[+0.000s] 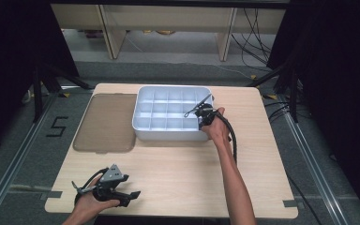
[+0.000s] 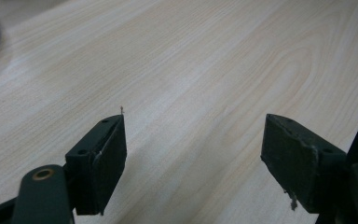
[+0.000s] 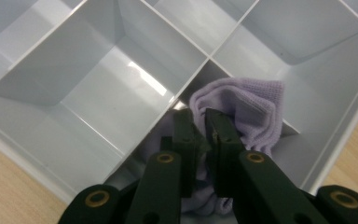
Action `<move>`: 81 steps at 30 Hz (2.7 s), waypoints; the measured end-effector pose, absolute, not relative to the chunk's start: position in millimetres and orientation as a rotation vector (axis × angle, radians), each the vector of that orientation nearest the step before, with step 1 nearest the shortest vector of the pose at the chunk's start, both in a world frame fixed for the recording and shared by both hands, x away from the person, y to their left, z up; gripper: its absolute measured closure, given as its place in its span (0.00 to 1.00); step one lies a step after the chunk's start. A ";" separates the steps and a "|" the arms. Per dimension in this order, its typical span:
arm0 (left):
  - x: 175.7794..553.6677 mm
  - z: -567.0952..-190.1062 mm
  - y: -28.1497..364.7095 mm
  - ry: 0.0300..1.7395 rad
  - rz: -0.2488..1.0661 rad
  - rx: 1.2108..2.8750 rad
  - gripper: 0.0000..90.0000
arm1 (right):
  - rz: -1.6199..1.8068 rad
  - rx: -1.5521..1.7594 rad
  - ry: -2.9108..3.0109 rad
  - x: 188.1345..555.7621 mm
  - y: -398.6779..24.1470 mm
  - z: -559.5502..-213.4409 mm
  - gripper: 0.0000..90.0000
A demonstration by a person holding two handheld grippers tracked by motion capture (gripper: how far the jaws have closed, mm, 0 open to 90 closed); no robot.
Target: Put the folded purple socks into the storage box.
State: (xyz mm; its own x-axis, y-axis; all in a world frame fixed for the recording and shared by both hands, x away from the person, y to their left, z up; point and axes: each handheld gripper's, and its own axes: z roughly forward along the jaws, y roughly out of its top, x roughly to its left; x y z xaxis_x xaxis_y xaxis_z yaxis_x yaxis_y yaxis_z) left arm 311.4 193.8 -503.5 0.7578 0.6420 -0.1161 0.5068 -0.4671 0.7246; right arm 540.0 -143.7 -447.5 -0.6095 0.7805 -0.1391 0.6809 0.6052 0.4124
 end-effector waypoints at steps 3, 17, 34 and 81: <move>311.9 -503.6 194.3 0.853 0.222 2.174 0.24 | 0.486 1.201 2.534 540.1 -147.3 -446.4 0.92; 310.7 -503.2 192.8 0.863 0.213 2.156 0.24 | 0.706 1.200 2.439 528.8 -164.5 -420.5 0.72; 312.3 -503.3 193.4 0.852 0.216 2.165 0.24 | 0.905 1.272 2.319 506.4 -183.0 -393.6 0.56; 313.8 -502.4 198.5 0.873 0.236 2.146 0.24 | 1.211 1.115 2.366 404.8 -137.3 -411.8 0.24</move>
